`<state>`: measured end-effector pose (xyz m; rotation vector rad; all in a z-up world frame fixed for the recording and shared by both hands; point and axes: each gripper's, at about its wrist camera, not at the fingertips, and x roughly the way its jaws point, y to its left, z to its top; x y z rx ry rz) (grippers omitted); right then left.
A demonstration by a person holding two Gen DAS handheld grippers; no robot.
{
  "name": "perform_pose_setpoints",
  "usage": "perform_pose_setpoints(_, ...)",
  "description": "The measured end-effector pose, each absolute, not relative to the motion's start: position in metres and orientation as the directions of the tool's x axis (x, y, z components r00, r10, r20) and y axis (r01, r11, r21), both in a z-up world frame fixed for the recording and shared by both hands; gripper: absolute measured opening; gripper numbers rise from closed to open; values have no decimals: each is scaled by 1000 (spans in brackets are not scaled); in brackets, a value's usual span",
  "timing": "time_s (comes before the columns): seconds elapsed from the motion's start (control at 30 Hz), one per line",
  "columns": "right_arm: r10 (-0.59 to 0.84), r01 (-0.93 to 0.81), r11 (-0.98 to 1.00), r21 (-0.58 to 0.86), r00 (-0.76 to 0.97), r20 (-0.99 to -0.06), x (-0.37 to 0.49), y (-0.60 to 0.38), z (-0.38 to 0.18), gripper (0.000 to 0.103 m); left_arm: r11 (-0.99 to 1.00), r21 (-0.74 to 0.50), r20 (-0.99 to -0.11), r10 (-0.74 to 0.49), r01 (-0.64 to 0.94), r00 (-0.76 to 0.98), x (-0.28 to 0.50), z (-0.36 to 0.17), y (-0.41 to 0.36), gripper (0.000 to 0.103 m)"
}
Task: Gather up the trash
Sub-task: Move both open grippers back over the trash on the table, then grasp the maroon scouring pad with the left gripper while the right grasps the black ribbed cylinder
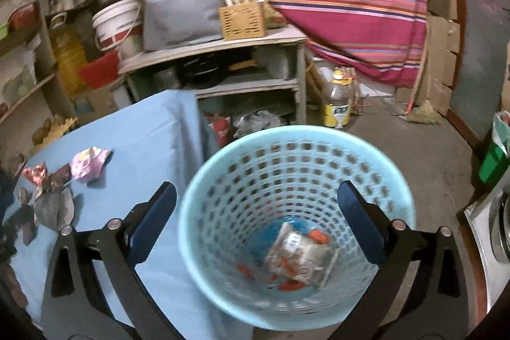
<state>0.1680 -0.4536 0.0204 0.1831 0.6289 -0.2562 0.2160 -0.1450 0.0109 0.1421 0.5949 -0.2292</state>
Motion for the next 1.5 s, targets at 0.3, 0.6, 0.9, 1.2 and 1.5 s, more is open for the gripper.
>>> perform_pose_setpoints(0.3,-161,240,969,58,793,-588,190,-387,20,99,994,25,-577,-76,111,813,221,2,-59,98)
perform_pose_setpoints(0.6,-126,195,980,49,784,-608,217,-343,12,99,998,-57,-654,-66,37,754,241,-22,-25,98)
perform_pose_setpoints(0.9,-121,180,983,36,782,-611,238,-306,10,99,996,-90,-724,-63,-3,687,259,-49,-18,98)
perform_pose_setpoints(1.2,-71,140,988,59,767,-637,255,-284,3,99,987,-152,-788,-96,-42,608,280,-64,-7,98)
perform_pose_setpoints(1.5,-58,111,993,42,763,-643,257,-271,-1,99,995,-92,-795,-45,-47,605,274,-65,0,89)
